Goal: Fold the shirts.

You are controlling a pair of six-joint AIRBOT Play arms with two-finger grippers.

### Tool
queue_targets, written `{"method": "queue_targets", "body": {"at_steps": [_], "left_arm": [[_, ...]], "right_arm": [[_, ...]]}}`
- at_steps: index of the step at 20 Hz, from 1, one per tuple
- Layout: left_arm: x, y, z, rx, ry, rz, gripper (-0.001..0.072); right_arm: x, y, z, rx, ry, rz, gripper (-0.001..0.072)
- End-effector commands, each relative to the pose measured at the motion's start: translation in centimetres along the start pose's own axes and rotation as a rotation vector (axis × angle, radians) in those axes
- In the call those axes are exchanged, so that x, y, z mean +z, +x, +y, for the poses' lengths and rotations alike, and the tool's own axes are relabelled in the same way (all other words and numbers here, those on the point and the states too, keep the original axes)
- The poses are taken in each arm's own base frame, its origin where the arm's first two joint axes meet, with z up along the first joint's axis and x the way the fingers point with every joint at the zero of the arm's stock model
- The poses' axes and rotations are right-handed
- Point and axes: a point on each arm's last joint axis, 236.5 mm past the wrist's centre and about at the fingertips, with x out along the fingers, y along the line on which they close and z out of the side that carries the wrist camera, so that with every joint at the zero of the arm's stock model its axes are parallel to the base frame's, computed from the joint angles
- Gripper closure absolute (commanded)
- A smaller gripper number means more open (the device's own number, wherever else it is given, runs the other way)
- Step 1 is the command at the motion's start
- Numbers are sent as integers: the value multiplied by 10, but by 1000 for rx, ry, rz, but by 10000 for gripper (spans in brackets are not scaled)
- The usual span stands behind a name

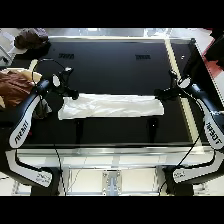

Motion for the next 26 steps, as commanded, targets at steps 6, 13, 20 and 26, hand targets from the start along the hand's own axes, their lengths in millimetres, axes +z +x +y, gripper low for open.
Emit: {"method": "queue_targets", "body": {"at_steps": [6,13,20,26], "left_arm": [[108,-195,4,113,35,-546,147],[120,-239,-38,12,26,-663,148],[118,-166,-75,-88,34,-532,157],[112,-133,-98,-121,63,-468,157]], "right_arm": [[43,-165,-69,-129,156,-190,218],[-42,-116,-97,350,493,41,218],[-50,-30,-87,545,502,125,59],[-32,13,-45,529,378,152,63]]}}
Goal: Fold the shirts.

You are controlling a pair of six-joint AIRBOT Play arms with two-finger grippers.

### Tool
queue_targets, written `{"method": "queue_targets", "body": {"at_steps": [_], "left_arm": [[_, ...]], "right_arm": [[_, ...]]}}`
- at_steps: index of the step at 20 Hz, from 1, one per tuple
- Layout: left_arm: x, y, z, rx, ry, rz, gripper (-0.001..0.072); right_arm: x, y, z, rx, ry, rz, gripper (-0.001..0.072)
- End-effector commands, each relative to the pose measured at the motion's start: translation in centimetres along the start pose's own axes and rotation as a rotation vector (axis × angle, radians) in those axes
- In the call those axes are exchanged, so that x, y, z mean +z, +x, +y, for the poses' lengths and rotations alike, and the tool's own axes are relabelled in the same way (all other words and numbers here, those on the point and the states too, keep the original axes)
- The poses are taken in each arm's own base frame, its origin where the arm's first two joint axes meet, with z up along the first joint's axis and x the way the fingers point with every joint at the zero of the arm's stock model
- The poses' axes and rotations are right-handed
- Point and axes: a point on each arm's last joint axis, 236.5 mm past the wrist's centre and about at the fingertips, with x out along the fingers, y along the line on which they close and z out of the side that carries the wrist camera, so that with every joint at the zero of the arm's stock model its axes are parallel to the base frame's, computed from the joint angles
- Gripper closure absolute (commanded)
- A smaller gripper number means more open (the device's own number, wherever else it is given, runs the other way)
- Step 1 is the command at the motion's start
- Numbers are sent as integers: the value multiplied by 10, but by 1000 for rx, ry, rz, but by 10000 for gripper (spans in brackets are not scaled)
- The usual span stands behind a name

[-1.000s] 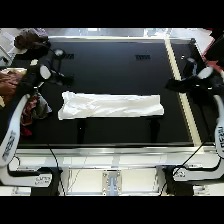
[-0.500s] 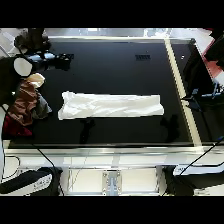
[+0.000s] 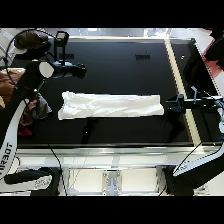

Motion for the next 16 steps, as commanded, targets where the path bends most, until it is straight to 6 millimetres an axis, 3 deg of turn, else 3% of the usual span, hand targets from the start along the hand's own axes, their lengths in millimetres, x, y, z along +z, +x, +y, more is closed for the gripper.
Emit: {"method": "queue_targets", "body": {"at_steps": [1,4,6,10,11,12,13,16], "left_arm": [[-8,12,-9,-20,4,25,157],[-9,12,-10,-21,4,30,157],[-15,13,-11,-26,4,51,157],[-59,26,-20,-69,-1,217,168],[-72,30,-28,-95,-11,266,316],[-86,35,-36,-125,-29,313,599],[-95,42,-45,-153,-45,341,698],[-124,72,-86,-255,-63,407,698]], "right_arm": [[10,34,19,-15,-86,14,65],[11,55,37,-43,-121,23,161],[-7,67,47,-40,-125,94,172],[-48,75,74,22,-146,254,706],[-53,74,85,48,-152,264,699],[-54,69,98,71,-167,261,699],[-53,63,112,88,-189,248,700],[-45,36,162,85,-271,180,700]]}}
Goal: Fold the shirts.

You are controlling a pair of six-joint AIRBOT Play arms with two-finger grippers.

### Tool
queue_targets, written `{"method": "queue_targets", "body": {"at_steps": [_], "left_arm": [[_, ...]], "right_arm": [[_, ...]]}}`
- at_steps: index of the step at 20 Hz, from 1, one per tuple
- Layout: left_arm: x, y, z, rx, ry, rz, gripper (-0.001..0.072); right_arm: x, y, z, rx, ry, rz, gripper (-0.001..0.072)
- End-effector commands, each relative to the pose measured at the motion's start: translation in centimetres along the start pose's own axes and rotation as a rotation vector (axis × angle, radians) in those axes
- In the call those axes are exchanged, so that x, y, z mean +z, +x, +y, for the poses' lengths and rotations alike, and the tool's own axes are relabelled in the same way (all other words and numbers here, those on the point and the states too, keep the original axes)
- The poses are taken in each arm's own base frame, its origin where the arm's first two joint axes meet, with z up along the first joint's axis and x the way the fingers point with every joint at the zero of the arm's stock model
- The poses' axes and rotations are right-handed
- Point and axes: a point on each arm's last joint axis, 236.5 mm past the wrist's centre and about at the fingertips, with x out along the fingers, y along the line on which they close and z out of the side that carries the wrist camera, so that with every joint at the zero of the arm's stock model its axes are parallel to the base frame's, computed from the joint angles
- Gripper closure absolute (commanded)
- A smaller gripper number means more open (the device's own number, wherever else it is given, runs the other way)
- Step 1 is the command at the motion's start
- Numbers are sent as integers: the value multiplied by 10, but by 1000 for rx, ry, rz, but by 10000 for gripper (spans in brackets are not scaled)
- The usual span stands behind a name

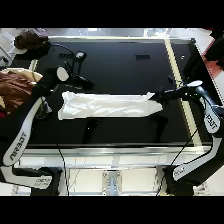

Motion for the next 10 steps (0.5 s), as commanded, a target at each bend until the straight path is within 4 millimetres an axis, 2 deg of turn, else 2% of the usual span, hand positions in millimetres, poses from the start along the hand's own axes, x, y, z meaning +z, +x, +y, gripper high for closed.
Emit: {"method": "queue_targets", "body": {"at_steps": [1,4,6,8,10], "left_arm": [[-34,49,-44,-134,8,122,698],[-69,102,-88,-208,78,205,698],[-89,127,-106,-220,98,244,698],[-103,141,-117,-227,115,270,698],[-103,147,-122,-226,116,257,698]], "right_arm": [[7,-24,61,1,-71,-39,700],[16,-42,119,-45,-188,-90,700],[21,-47,139,-127,-229,-111,700],[24,-48,150,-180,-255,-123,701],[19,-38,174,-166,-305,-113,701]]}}
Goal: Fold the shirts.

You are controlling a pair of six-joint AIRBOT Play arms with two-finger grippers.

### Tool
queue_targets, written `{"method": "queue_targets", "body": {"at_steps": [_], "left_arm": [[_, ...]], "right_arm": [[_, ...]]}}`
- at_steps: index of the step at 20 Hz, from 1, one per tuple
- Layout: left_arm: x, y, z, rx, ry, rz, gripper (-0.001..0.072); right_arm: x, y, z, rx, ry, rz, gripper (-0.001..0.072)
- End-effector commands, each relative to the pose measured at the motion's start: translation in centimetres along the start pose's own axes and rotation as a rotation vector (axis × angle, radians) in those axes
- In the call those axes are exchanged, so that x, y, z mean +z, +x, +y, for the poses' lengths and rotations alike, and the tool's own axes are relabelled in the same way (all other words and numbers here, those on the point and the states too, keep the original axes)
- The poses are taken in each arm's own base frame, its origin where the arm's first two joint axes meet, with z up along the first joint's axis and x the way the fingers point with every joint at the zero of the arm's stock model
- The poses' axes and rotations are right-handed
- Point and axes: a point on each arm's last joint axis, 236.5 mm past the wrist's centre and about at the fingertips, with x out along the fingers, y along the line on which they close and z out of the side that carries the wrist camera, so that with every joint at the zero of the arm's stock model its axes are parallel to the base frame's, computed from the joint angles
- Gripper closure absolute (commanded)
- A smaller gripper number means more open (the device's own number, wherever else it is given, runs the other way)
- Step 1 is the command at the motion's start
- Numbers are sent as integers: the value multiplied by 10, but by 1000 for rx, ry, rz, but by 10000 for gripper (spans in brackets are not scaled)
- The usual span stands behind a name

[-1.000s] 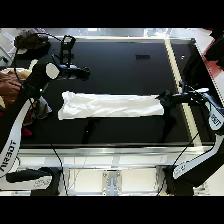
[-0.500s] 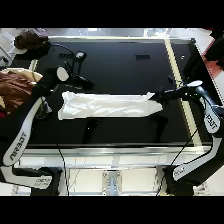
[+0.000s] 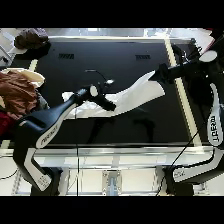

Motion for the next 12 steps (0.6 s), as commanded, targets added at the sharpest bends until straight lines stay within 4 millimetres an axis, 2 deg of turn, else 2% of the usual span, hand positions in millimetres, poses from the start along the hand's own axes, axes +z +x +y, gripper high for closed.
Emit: {"method": "queue_targets", "body": {"at_steps": [1,3,4,6,9,12], "left_arm": [[-7,24,-9,-4,19,12,698],[6,5,0,7,3,-28,698],[17,-17,9,20,-7,-67,698],[36,-76,31,41,-41,-148,698],[32,-179,58,63,-99,-208,698],[31,-287,82,160,-137,-378,698]], "right_arm": [[4,5,43,-24,-68,-6,701],[-2,19,73,-3,-105,14,701],[-6,27,89,9,-128,24,702],[-11,42,120,35,-176,23,702],[-22,69,168,82,-242,11,703],[-43,114,208,136,-293,35,703]]}}
